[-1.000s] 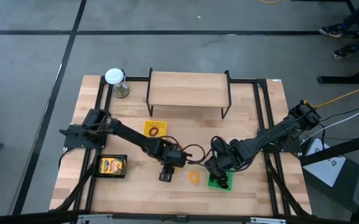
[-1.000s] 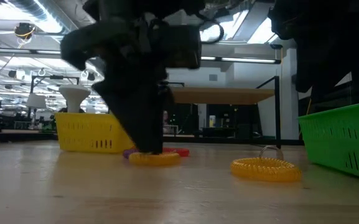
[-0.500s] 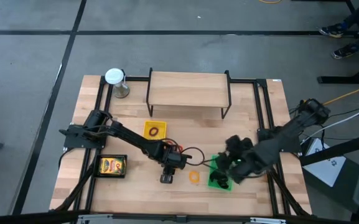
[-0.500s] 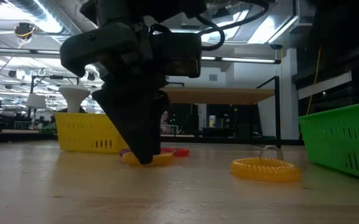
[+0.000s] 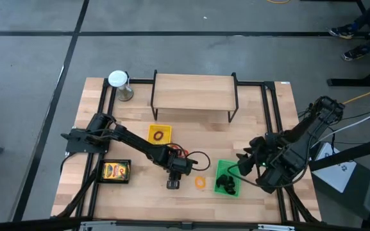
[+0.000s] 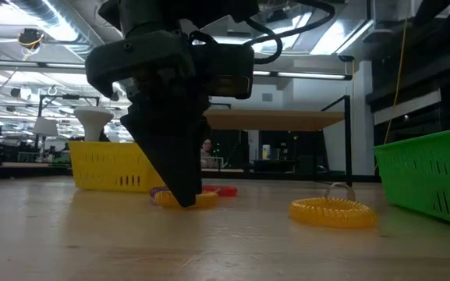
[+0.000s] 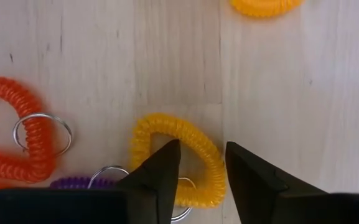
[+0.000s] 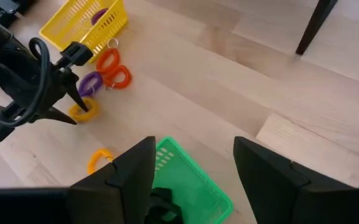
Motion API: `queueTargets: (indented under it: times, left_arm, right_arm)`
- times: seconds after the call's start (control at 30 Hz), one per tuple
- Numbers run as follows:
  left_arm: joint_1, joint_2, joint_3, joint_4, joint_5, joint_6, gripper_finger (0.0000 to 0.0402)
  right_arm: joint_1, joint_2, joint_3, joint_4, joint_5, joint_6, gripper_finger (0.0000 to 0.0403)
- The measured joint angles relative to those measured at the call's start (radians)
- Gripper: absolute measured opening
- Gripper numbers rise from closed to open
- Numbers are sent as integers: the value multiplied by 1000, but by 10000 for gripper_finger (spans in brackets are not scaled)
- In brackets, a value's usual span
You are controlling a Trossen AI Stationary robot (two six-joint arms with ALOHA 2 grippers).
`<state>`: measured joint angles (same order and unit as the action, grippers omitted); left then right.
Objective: Pick & Place Office Desk Supplies
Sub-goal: Put the yellow spring keychain into the yellow bin
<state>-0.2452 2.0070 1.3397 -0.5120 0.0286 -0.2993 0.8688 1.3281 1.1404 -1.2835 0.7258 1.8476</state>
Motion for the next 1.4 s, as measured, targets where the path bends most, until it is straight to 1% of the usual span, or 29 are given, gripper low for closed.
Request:
queueTargets:
  times: [0.13,0.27,0.37,0.43,0.57,0.6,0.63,0.67,0.77,0.83,0.9,1.0,1.13,1.17,1.23,1.3,1.4]
  left_arm:
    - [3,20,1,3,5,-31,98]
    - [-3,36,-1,31,69,-79,46]
    - [-3,36,-2,46,123,-111,15]
    - [4,33,-2,62,132,-125,8]
    - [25,34,-2,99,135,-143,16]
    - [30,34,-2,110,136,-146,17]
    - [34,34,-3,123,136,-149,18]
    - [39,35,-3,137,137,-152,18]
    - [54,37,-4,185,161,-163,18]
    - [60,39,-4,204,180,-175,19]
    - [63,39,-4,215,177,-184,19]
    - [65,35,-4,227,192,-201,19]
    - [65,3,-5,297,224,-223,19]
    - [65,-14,-5,318,224,-236,19]
    - [71,-53,-3,361,214,-246,19]
    - [79,-99,-3,374,181,-247,16]
    - [105,-174,-3,376,123,-224,9]
  right_arm:
    - [0,0,0,-4,16,-2,219]
    - [8,0,0,-3,111,22,219]
    - [8,0,0,22,118,46,219]
    - [8,0,0,71,79,47,219]
    - [8,2,0,199,-84,50,219]
    - [8,4,0,233,-85,41,219]
    - [9,5,0,271,-51,-16,219]
    - [15,6,-1,334,1,-125,219]
    - [45,-26,10,621,154,-611,219]
    - [64,-75,16,796,235,-855,219]
    - [89,-130,17,918,282,-1072,219]
    - [141,-220,16,1067,360,-1342,219]
    - [234,-319,16,1237,367,-1698,219]
    - [256,-339,16,1269,368,-1771,219]
    - [295,-373,16,1286,373,-1857,219]
    - [327,-400,-3,1280,382,-1882,219]
    - [363,-453,-96,1287,419,-1860,219]
